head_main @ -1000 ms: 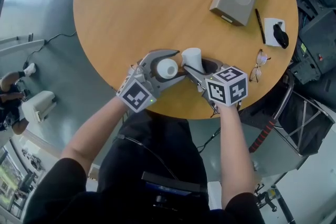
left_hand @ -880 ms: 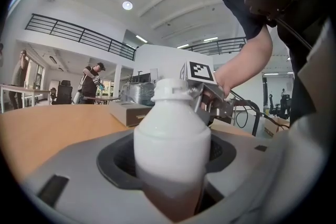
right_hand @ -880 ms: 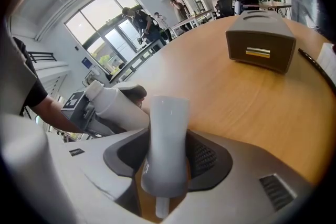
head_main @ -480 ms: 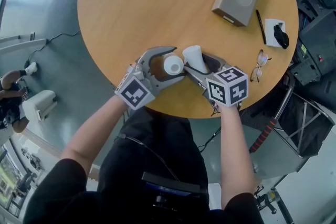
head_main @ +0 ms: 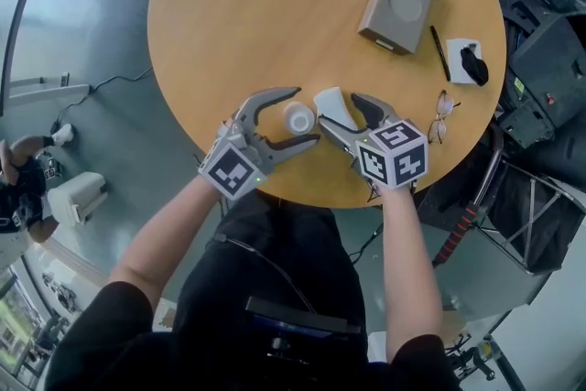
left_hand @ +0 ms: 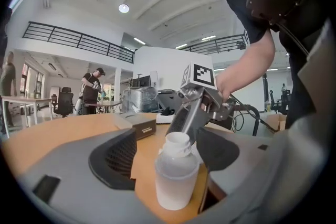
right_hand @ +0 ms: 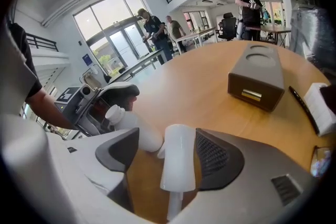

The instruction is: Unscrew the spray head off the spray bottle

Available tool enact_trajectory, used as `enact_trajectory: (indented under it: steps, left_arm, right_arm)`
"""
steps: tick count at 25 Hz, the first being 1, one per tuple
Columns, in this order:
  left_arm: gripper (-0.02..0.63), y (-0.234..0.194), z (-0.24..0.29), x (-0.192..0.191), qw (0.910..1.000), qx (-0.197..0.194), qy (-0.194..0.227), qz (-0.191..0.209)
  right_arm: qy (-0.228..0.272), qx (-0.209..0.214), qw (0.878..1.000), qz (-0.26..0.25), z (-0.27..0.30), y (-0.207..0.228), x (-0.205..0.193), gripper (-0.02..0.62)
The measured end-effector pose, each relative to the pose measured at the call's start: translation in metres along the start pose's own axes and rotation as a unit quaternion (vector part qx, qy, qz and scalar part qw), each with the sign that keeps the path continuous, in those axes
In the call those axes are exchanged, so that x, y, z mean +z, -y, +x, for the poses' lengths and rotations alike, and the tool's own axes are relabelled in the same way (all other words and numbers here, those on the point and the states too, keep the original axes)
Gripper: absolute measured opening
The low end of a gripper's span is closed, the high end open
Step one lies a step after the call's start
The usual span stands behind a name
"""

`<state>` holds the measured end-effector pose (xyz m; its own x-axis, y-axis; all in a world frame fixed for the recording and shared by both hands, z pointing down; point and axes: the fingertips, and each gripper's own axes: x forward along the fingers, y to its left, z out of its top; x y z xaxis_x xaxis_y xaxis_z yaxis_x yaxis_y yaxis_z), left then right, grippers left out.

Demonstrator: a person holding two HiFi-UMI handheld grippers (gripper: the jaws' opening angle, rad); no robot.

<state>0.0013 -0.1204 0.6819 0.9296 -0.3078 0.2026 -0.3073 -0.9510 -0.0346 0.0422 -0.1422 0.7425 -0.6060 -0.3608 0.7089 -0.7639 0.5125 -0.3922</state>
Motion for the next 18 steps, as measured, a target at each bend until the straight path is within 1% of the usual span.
enact_trajectory:
  steps: [5,6,8,9,10,11,12,13,15,16,18]
  left_arm:
    - [0.359,0.004,-0.010,0.039,1.0000,0.000,0.001,-0.002]
    - [0.301,0.004,-0.013,0.048,1.0000,-0.001,0.002,0.001]
    - [0.276,0.007,-0.020,0.066,0.9999,-0.010,0.006,0.005]
    - [0.249,0.009,-0.023,0.075,0.9999,-0.014,0.008,0.004]
    - [0.241,0.012,-0.027,0.084,0.9998,-0.016,0.008,0.003]
    - [0.223,0.014,-0.031,0.093,0.9999,-0.014,0.006,0.004]
    - [0.200,0.015,-0.035,0.100,1.0000,-0.007,0.000,0.006]
    - [0.150,0.014,-0.038,0.107,0.9999,0.005,-0.006,0.009]
    - [0.111,0.012,-0.044,0.125,0.9997,0.021,-0.010,0.009]
    - [0.084,0.014,-0.047,0.136,0.9998,0.021,-0.006,0.006]
    - [0.025,0.025,-0.057,0.161,0.9999,0.013,0.007,-0.004]
  right_arm:
    - [0.038,0.006,0.999,-0.027,-0.034,-0.023,0.023,0.341]
    - [0.048,0.010,0.998,-0.036,-0.041,-0.030,0.029,0.339]
    - [0.068,0.018,0.996,-0.053,-0.053,-0.045,0.039,0.329]
    - [0.079,0.020,0.995,-0.061,-0.061,-0.051,0.044,0.324]
    - [0.090,0.022,0.993,-0.068,-0.069,-0.057,0.048,0.317]
    - [0.102,0.023,0.992,-0.075,-0.078,-0.064,0.052,0.298]
    - [0.115,0.025,0.989,-0.084,-0.088,-0.070,0.057,0.273]
    - [0.131,0.028,0.987,-0.094,-0.098,-0.077,0.063,0.250]
    - [0.165,0.030,0.979,-0.117,-0.119,-0.089,0.077,0.191]
    - [0.183,0.028,0.974,-0.128,-0.130,-0.096,0.084,0.143]
    - [0.216,0.033,0.966,-0.138,-0.157,-0.116,0.092,-0.011]
